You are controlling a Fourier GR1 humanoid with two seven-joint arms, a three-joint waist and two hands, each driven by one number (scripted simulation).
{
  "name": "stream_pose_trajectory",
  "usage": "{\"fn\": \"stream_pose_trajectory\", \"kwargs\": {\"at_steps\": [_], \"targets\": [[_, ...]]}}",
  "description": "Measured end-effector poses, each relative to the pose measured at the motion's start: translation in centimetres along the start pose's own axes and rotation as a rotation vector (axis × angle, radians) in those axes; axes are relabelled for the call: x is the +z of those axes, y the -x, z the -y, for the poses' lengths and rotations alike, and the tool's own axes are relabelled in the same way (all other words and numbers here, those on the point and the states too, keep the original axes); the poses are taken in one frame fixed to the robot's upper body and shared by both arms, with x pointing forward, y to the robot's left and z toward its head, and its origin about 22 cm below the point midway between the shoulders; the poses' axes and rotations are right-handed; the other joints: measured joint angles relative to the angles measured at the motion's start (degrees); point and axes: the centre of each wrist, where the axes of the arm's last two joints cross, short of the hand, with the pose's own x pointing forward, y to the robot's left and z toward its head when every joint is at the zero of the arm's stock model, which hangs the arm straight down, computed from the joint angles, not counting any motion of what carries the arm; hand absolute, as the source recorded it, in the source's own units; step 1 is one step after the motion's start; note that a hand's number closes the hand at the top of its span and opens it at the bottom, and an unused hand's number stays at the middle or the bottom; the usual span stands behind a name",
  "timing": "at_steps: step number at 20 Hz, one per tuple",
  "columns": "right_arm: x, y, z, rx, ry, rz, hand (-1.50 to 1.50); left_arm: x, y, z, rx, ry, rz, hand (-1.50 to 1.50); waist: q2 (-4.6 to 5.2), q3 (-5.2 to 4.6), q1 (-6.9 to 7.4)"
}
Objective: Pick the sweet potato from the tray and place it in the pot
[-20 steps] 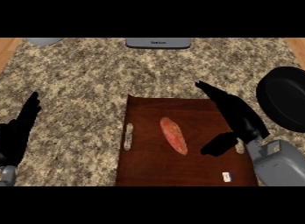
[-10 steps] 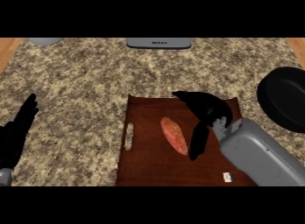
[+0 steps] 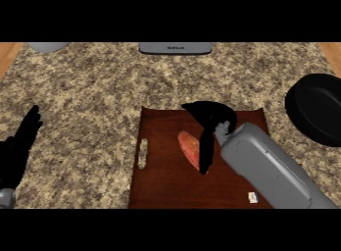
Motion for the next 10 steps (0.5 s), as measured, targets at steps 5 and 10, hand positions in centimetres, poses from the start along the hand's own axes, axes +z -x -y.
{"fn": "stream_pose_trajectory", "kwargs": {"at_steps": [5,10], "targets": [[-1.4,-1.0,-0.9,0.042,-0.016,-0.035,-1.50,-0.1,0.5,-0.2,-0.004,-0.004,-0.007,0.00,-0.01,0.01,-0.12],[-2.3,-1.9,-1.7,0.057,-0.044,-0.051,-1.50,0.0,0.0,0.3,-0.007,-0.009,-0.005,0.00,-0.02,0.01,-0.17]]}}
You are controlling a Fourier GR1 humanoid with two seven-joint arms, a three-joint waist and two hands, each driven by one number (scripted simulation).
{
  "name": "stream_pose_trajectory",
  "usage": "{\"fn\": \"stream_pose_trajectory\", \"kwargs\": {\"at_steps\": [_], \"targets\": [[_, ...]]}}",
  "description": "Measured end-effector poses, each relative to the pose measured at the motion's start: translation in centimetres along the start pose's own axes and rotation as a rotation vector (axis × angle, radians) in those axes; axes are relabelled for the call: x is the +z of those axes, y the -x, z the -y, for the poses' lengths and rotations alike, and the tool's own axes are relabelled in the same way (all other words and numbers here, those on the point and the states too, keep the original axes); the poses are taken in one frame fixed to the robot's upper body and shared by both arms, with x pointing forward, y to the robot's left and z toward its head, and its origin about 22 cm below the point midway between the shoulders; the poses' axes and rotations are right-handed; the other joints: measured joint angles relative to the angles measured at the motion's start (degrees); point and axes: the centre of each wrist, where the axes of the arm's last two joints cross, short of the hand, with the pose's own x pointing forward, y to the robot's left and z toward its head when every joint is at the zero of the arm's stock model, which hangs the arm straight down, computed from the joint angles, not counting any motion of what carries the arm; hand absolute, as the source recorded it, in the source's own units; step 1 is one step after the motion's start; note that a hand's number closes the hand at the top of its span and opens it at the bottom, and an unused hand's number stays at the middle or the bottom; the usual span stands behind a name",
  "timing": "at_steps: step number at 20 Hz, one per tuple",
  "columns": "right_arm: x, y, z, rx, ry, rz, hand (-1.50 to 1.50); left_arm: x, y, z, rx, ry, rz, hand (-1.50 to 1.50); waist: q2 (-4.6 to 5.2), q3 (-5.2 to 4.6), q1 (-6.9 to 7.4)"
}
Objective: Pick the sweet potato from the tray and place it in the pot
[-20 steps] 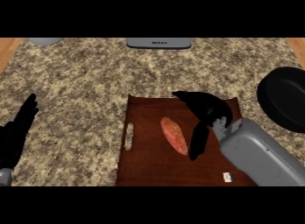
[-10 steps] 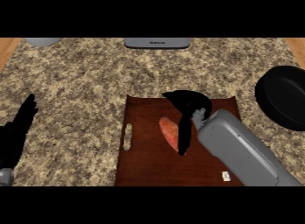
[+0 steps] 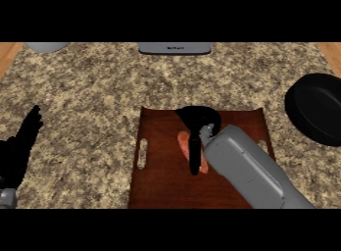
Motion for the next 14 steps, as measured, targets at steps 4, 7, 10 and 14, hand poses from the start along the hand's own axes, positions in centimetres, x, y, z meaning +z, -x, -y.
{"fn": "stream_pose_trajectory", "kwargs": {"at_steps": [4,7,10,14], "targets": [[-1.1,-0.6,-1.5,0.012,-0.017,-0.027,-1.50,-0.2,0.2,0.5,0.006,0.006,0.000,0.00,0.02,0.01,-0.03],[-1.6,-0.2,-1.5,0.016,-0.024,-0.052,-1.50,0.4,-0.4,-0.2,0.002,0.010,-0.002,0.00,-0.01,0.01,0.04],[-2.0,0.1,-2.3,0.029,-0.019,-0.065,-1.50,-0.1,-0.5,-0.5,0.004,0.007,0.001,0.00,0.00,0.01,-0.07],[-3.0,0.5,-2.6,0.028,-0.021,-0.073,-1.50,0.6,-0.5,-0.3,0.006,0.002,0.002,0.00,0.01,0.01,0.05]]}}
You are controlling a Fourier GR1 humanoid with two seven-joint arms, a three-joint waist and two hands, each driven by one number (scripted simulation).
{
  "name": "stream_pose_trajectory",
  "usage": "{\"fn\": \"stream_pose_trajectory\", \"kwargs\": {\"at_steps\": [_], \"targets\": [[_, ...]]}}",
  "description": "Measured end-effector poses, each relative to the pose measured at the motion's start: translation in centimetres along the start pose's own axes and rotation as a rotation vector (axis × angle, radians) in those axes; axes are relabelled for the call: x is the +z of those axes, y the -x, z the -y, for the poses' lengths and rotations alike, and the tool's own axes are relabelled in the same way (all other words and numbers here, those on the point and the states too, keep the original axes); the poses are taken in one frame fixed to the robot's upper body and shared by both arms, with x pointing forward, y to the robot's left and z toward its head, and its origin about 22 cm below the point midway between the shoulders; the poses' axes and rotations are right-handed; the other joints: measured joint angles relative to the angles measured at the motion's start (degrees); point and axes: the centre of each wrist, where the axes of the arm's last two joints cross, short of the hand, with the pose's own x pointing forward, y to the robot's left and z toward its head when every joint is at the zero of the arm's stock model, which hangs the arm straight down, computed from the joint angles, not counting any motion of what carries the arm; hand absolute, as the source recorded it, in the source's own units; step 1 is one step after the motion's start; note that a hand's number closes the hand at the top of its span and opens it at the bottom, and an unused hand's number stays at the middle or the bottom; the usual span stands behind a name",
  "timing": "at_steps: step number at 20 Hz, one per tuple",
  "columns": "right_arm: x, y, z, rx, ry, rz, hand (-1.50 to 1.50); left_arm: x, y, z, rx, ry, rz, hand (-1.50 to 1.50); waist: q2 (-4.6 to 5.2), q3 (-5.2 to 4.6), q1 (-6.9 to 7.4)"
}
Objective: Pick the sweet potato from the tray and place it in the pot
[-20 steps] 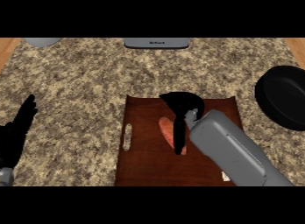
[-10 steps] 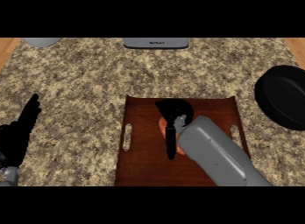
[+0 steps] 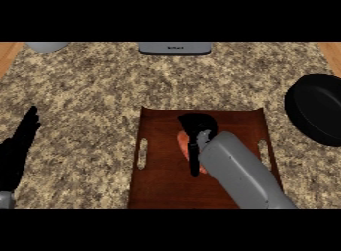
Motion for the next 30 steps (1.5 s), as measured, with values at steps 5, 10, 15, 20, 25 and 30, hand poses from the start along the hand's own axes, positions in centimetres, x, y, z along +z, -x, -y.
{"fn": "stream_pose_trajectory", "kwargs": {"at_steps": [5,10,15,20,25,30], "targets": [[-0.9,0.5,-1.1,0.003,-0.015,-0.002,1.50,-0.3,0.5,-0.3,-0.003,0.004,0.001,0.00,0.01,-0.01,0.03],[-1.1,0.7,-0.9,0.056,0.008,0.044,1.50,-0.3,0.6,0.0,-0.002,0.006,0.004,0.00,-0.26,-0.12,-0.01],[-1.4,0.8,-0.5,0.062,0.022,0.074,1.50,-0.1,0.8,0.1,-0.003,0.010,-0.001,0.00,-0.26,-0.09,0.00],[-1.5,3.8,3.0,-0.144,0.181,-0.094,1.50,-0.4,0.7,0.4,0.001,0.000,-0.003,0.00,-0.03,0.00,-0.27],[-0.8,7.0,7.2,-0.386,0.365,-0.300,1.50,-0.6,0.5,-0.2,-0.004,0.007,0.007,0.00,0.18,-0.01,0.08],[-0.6,7.4,9.5,-0.423,0.497,-0.432,1.50,-0.5,0.5,0.0,-0.004,0.006,0.006,0.00,0.19,-0.01,0.42]]}}
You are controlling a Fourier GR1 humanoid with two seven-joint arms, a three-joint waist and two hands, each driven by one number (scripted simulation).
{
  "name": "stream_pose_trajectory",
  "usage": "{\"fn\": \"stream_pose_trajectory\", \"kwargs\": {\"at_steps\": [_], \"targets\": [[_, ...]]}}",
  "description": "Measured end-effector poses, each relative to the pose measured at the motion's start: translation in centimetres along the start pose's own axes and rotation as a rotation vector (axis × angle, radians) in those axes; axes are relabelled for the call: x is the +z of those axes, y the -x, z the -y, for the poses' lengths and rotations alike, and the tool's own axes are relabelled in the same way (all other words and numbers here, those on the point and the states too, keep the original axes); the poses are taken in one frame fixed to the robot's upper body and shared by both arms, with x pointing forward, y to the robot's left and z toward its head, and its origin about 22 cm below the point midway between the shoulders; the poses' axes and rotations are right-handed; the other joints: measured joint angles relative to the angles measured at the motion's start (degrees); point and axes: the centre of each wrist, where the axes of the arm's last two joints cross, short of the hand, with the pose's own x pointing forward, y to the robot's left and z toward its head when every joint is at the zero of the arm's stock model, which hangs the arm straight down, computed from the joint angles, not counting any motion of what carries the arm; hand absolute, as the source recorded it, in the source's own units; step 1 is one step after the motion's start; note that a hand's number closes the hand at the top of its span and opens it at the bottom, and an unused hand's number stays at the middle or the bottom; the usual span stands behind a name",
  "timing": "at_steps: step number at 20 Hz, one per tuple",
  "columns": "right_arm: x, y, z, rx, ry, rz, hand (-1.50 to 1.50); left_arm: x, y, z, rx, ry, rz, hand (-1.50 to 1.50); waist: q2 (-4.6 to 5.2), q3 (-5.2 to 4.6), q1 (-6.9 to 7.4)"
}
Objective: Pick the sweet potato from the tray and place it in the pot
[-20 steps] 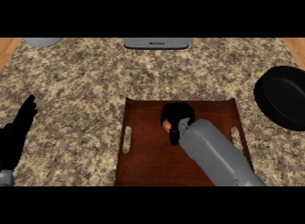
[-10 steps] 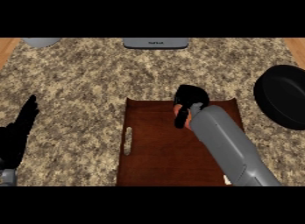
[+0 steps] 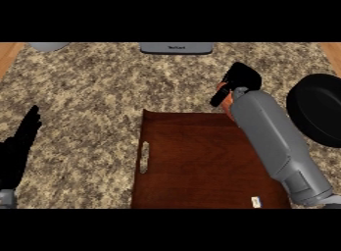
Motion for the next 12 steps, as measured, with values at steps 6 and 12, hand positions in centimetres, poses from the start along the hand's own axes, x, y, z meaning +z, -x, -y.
{"fn": "stream_pose_trajectory", "kwargs": {"at_steps": [6,12], "targets": [[1.4,-1.8,3.6,0.059,0.297,-0.034,1.50,-0.3,-0.4,-0.2,0.001,-0.005,-0.005,0.00,-0.33,-0.03,-0.52],[4.0,-3.6,7.7,0.075,0.614,-0.030,1.50,0.1,-0.1,-0.2,0.003,-0.004,-0.017,0.00,-0.64,-0.06,-0.98]]}}
